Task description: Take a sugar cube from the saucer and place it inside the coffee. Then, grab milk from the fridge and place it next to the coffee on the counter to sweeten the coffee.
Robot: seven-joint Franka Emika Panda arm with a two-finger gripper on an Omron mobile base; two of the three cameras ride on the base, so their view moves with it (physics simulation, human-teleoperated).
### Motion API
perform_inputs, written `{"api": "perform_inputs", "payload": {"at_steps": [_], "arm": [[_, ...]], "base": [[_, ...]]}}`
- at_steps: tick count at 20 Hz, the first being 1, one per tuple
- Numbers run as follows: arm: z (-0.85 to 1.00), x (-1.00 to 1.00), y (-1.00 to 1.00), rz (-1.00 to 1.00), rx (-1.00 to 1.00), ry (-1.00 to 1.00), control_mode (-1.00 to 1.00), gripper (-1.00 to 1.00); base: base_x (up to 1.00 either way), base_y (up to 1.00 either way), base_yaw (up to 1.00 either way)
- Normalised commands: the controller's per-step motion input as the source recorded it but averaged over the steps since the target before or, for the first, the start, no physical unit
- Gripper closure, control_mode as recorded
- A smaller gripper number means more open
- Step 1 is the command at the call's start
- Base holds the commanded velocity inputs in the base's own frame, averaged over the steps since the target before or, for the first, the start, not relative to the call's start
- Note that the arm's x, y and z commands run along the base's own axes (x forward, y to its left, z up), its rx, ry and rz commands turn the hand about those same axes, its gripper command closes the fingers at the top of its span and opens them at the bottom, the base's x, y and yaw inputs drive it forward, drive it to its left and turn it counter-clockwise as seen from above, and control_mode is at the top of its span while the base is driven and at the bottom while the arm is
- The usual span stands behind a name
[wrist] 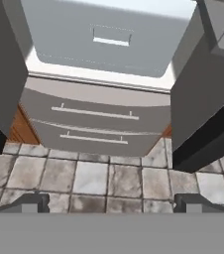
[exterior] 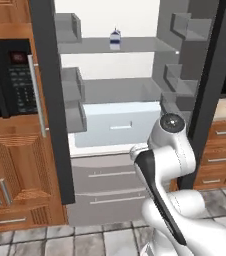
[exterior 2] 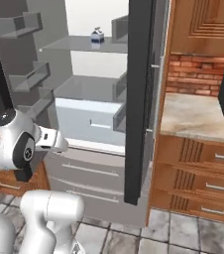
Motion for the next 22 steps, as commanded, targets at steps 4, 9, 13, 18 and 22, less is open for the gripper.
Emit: {"api": "perform_inputs", "payload": {"at_steps": [4,9,13,18,22], "arm": [[0.0,0.0,0.0,0.0,0.0,0.0,1.0,-1.0],[0.0,0.0,0.0,0.0,0.0,0.0,1.0,-1.0],[0.0,0.0,0.0,0.0,0.0,0.0,1.0,-1.0],[0.0,0.0,0.0,0.0,0.0,0.0,1.0,-1.0],[0.0,0.0,0.0,0.0,0.0,0.0,1.0,-1.0]], "base": [[0.61,0.43,-0.35],[0.62,0.33,-0.27],[0.51,0.32,-0.26],[0.34,0.32,-0.15],[0.23,0.3,-0.02]]}}
